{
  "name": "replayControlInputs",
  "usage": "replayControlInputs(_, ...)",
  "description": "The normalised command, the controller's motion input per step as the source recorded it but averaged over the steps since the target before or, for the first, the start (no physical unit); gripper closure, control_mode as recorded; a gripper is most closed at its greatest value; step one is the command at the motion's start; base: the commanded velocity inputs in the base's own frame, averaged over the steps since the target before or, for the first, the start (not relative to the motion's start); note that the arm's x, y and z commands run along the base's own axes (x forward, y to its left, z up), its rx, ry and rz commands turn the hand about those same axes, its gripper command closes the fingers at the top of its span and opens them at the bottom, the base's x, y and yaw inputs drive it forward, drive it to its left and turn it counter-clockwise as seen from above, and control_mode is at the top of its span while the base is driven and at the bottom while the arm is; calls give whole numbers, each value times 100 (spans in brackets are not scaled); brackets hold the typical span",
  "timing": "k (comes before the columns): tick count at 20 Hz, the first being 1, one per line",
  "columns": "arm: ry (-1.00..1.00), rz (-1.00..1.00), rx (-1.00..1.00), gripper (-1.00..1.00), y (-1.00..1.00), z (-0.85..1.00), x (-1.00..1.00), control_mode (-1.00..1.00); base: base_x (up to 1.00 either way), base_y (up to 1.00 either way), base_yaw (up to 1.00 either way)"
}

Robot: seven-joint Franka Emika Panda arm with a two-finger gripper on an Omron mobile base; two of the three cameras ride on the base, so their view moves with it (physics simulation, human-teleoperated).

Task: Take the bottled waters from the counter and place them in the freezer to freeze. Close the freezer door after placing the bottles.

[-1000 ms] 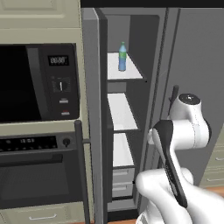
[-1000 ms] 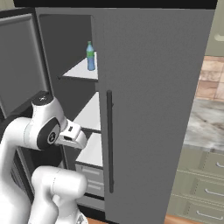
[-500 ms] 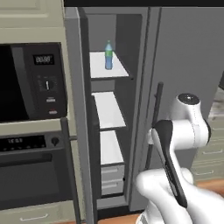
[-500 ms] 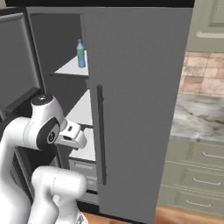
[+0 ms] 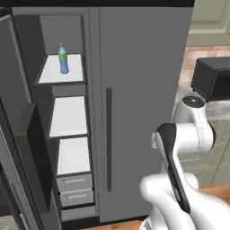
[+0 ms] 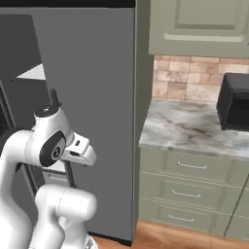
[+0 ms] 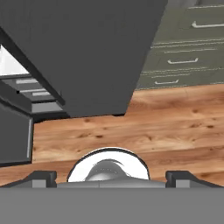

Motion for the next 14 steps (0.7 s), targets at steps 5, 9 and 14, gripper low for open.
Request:
replayControlInputs(5,0,0,0,-100,0,0,0,100,1,-100,-1)
replayControlInputs(9,0,0,0,-100,0,0,0,100,14,-100,-3)
replayControlInputs(14,0,0,0,-100,0,0,0,100,17,-99,-4)
